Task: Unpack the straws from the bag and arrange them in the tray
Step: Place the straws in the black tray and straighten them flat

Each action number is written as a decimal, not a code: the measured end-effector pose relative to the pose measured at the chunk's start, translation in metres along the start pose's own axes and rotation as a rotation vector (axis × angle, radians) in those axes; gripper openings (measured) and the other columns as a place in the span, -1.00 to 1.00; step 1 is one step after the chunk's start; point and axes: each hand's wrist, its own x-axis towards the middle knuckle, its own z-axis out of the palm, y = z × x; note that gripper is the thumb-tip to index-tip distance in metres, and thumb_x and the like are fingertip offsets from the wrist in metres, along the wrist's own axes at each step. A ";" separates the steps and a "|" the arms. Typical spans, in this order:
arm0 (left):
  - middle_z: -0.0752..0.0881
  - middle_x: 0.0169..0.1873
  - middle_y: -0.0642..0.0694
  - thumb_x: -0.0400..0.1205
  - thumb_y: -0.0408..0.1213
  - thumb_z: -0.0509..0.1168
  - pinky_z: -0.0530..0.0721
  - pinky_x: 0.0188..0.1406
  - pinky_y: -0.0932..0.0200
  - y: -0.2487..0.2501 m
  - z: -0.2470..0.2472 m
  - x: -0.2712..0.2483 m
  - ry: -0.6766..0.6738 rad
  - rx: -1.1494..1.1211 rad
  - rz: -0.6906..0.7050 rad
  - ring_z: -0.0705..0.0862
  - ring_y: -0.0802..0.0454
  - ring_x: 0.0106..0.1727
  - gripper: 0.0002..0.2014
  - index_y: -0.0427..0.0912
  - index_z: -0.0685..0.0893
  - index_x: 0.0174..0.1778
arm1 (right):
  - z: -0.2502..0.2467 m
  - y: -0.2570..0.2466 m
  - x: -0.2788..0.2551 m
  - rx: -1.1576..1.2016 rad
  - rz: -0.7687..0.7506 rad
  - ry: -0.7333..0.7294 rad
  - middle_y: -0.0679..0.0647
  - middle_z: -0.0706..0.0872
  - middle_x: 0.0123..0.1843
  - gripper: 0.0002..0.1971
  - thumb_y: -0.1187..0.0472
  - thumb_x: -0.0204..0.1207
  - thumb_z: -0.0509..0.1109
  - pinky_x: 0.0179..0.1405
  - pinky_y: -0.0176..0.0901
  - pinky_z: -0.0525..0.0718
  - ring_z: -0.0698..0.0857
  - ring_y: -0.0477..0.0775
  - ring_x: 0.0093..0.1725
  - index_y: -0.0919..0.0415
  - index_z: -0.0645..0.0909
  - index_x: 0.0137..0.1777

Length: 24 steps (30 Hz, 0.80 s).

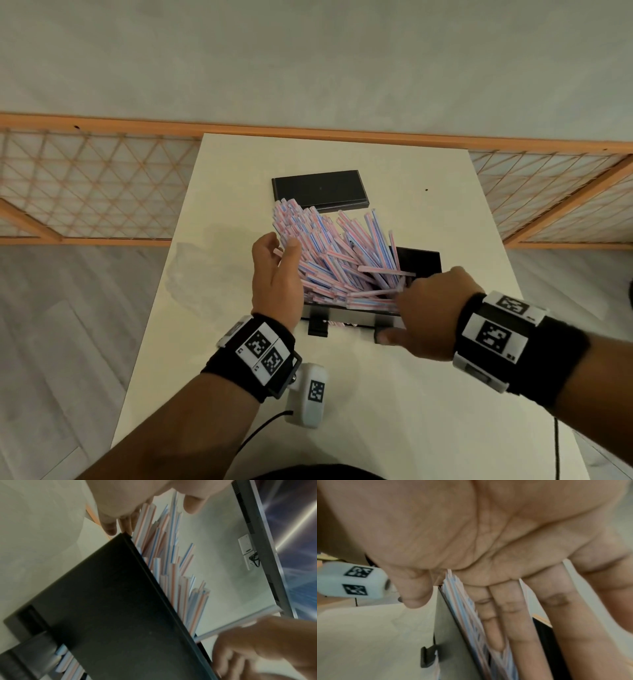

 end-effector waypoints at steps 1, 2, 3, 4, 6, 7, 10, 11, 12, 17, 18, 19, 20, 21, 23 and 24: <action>0.70 0.09 0.05 0.52 0.20 0.27 0.66 0.35 -0.16 0.001 0.001 -0.001 -0.008 -0.008 -0.004 0.71 0.05 0.11 -0.42 -0.08 0.52 0.36 | -0.001 0.003 0.004 0.007 0.010 0.035 -0.05 0.64 -0.09 -0.35 -0.51 0.50 0.02 0.06 0.04 0.47 0.66 0.16 -0.03 0.02 0.57 0.13; 0.71 0.08 0.06 0.52 0.19 0.28 0.67 0.32 -0.12 0.001 0.001 -0.002 -0.017 -0.020 -0.008 0.72 0.07 0.11 -0.41 -0.10 0.51 0.37 | 0.000 0.007 0.008 0.033 -0.001 0.079 -0.04 0.66 0.03 -0.36 -0.50 0.50 0.03 0.18 0.07 0.45 0.66 0.16 0.10 0.02 0.55 0.16; 0.71 0.09 0.05 0.51 0.21 0.29 0.66 0.30 -0.09 0.002 0.001 -0.003 -0.019 -0.027 -0.009 0.72 0.08 0.13 -0.37 -0.13 0.50 0.40 | 0.001 0.009 0.012 0.067 -0.032 0.105 -0.03 0.65 0.11 -0.39 -0.47 0.50 0.05 0.24 0.07 0.45 0.64 0.16 0.18 0.02 0.53 0.17; 0.71 0.13 0.01 0.49 0.25 0.30 0.65 0.31 -0.09 0.003 0.001 -0.004 -0.016 -0.024 -0.009 0.71 0.06 0.16 -0.31 -0.14 0.49 0.42 | 0.004 0.012 0.017 0.126 -0.060 0.113 -0.03 0.63 0.11 -0.46 -0.43 0.51 0.10 0.23 0.04 0.49 0.63 0.14 0.18 0.01 0.53 0.12; 0.67 0.25 -0.12 0.44 0.34 0.29 0.63 0.40 -0.21 0.003 0.000 -0.004 -0.004 -0.009 -0.011 0.69 -0.08 0.28 -0.21 -0.15 0.46 0.45 | 0.013 0.017 0.025 0.300 -0.024 0.099 -0.05 0.56 -0.05 -0.62 -0.32 0.52 0.22 -0.02 -0.07 0.58 0.63 0.14 0.03 0.01 0.43 -0.10; 0.65 0.30 -0.16 0.41 0.37 0.30 0.62 0.42 -0.26 0.003 0.000 -0.004 0.002 -0.017 -0.017 0.68 -0.13 0.33 -0.18 -0.13 0.45 0.45 | 0.020 0.020 0.030 0.368 0.030 0.093 -0.04 0.56 -0.08 -0.64 -0.26 0.51 0.29 -0.13 -0.09 0.57 0.62 0.14 -0.04 0.02 0.38 -0.14; 0.64 0.30 -0.12 0.37 0.39 0.30 0.60 0.45 -0.28 0.004 -0.001 -0.003 0.003 -0.046 -0.026 0.66 -0.12 0.34 -0.16 -0.10 0.46 0.45 | 0.040 0.026 0.047 0.512 0.193 0.102 0.10 0.66 0.05 -0.52 -0.17 0.38 0.47 -0.13 -0.03 0.65 0.68 0.20 -0.01 0.11 0.35 0.03; 0.66 0.25 -0.07 0.37 0.38 0.29 0.60 0.45 -0.26 0.004 -0.001 -0.004 -0.008 -0.054 -0.031 0.67 -0.09 0.32 -0.18 -0.09 0.47 0.44 | 0.045 0.025 0.052 0.568 0.202 0.108 0.12 0.67 0.07 -0.46 -0.16 0.33 0.51 -0.09 -0.02 0.66 0.69 0.22 0.01 0.14 0.37 0.10; 0.69 0.19 0.00 0.37 0.36 0.29 0.61 0.44 -0.24 0.005 0.000 -0.004 -0.027 -0.062 -0.027 0.69 -0.05 0.28 -0.24 -0.04 0.50 0.39 | 0.047 0.023 0.057 0.622 0.186 0.117 0.11 0.67 0.08 -0.42 -0.14 0.31 0.55 -0.07 -0.05 0.63 0.68 0.21 0.00 0.16 0.39 0.14; 0.76 0.24 -0.09 0.47 0.28 0.32 0.60 0.44 -0.33 0.007 0.007 -0.007 -0.083 -0.088 -0.012 0.73 -0.09 0.31 -0.32 -0.09 0.52 0.39 | 0.040 0.014 0.063 0.843 0.113 0.189 -0.06 0.63 0.02 -0.30 -0.09 0.25 0.64 -0.05 -0.23 0.50 0.66 0.09 -0.02 0.10 0.42 0.31; 0.75 0.27 -0.13 0.48 0.27 0.32 0.60 0.44 -0.35 0.006 0.007 -0.007 -0.083 -0.093 -0.011 0.72 -0.12 0.33 -0.30 -0.12 0.51 0.42 | 0.040 0.013 0.063 0.858 0.130 0.184 -0.07 0.62 0.02 -0.28 -0.14 0.21 0.66 -0.04 -0.23 0.51 0.63 0.06 -0.04 0.09 0.43 0.29; 0.75 0.28 -0.14 0.48 0.27 0.33 0.60 0.43 -0.37 0.006 0.007 -0.007 -0.086 -0.097 -0.013 0.72 -0.15 0.33 -0.31 -0.11 0.51 0.42 | 0.040 0.013 0.064 0.843 0.153 0.172 -0.06 0.62 0.04 -0.25 -0.22 0.17 0.65 -0.03 -0.20 0.54 0.62 0.05 -0.03 0.09 0.45 0.26; 0.75 0.27 -0.14 0.49 0.27 0.33 0.61 0.42 -0.37 0.005 0.008 -0.006 -0.092 -0.096 -0.015 0.72 -0.16 0.33 -0.33 -0.09 0.51 0.41 | 0.043 0.012 0.067 0.814 0.179 0.163 -0.03 0.62 0.07 -0.22 -0.33 0.13 0.61 0.01 -0.16 0.59 0.62 0.06 0.00 0.09 0.47 0.23; 0.75 0.27 -0.14 0.49 0.28 0.34 0.62 0.41 -0.37 0.003 0.007 -0.005 -0.094 -0.092 -0.020 0.73 -0.16 0.33 -0.35 -0.06 0.52 0.39 | 0.045 0.011 0.070 0.781 0.202 0.145 0.01 0.61 0.09 -0.16 -0.46 0.07 0.53 0.07 -0.11 0.63 0.62 0.08 0.04 0.07 0.49 0.23; 0.76 0.28 -0.11 0.49 0.30 0.35 0.61 0.41 -0.37 0.000 0.007 -0.003 -0.100 -0.089 -0.021 0.73 -0.15 0.33 -0.35 -0.03 0.52 0.39 | 0.049 0.007 0.073 0.783 0.213 0.121 0.05 0.54 0.13 -0.04 -0.61 -0.02 0.37 0.21 -0.02 0.66 0.61 0.12 0.12 0.03 0.49 0.28; 0.75 0.29 -0.10 0.49 0.31 0.35 0.61 0.42 -0.37 -0.001 0.007 -0.002 -0.103 -0.088 -0.019 0.72 -0.15 0.34 -0.33 -0.03 0.52 0.40 | 0.051 0.005 0.075 0.809 0.206 0.124 0.05 0.53 0.12 -0.06 -0.61 -0.01 0.37 0.20 -0.02 0.66 0.62 0.13 0.13 0.02 0.47 0.26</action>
